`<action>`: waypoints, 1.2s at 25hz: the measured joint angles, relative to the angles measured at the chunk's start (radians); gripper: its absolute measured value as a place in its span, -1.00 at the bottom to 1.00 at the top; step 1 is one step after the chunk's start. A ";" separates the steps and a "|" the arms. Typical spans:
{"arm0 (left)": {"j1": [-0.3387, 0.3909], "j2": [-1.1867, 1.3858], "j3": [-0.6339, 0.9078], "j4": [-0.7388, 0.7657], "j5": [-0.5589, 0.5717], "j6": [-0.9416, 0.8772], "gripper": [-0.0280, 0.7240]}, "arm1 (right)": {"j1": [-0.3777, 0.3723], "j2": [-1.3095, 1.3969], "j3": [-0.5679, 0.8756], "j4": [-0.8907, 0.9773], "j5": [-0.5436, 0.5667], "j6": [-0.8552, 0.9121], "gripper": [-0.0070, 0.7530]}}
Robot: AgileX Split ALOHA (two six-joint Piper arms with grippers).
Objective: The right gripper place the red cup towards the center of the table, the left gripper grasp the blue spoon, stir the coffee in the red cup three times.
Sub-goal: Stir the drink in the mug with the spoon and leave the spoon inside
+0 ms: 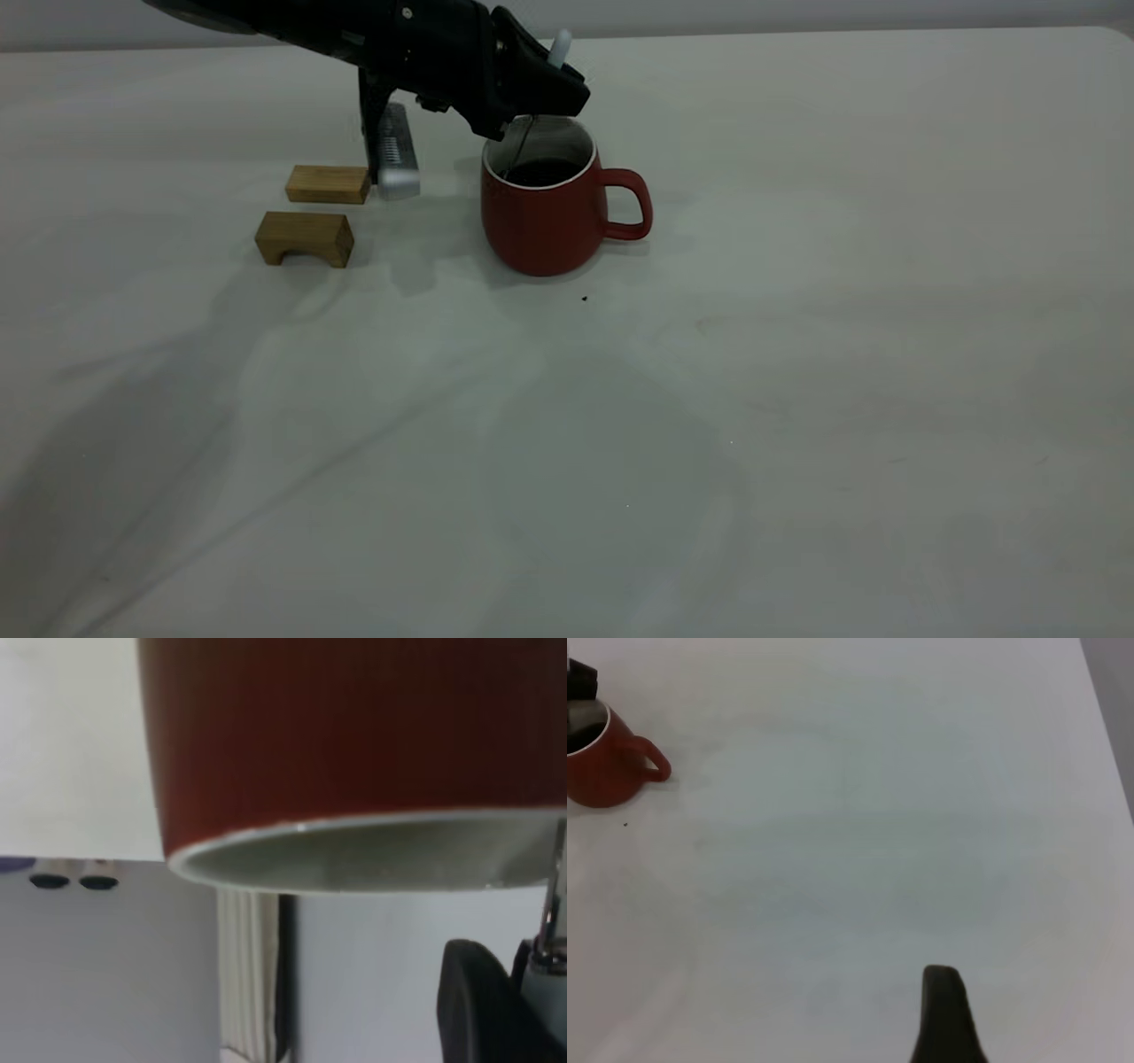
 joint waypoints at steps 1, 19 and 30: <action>0.000 0.000 0.000 -0.001 -0.001 0.011 -0.64 | 0.000 0.000 0.000 0.000 0.000 0.000 0.52; 0.002 0.001 0.000 0.050 0.032 0.031 -0.48 | 0.000 0.000 0.000 0.000 0.000 0.000 0.52; 0.003 -0.011 0.000 0.081 0.044 0.263 0.31 | 0.000 0.000 0.000 0.000 0.000 0.000 0.52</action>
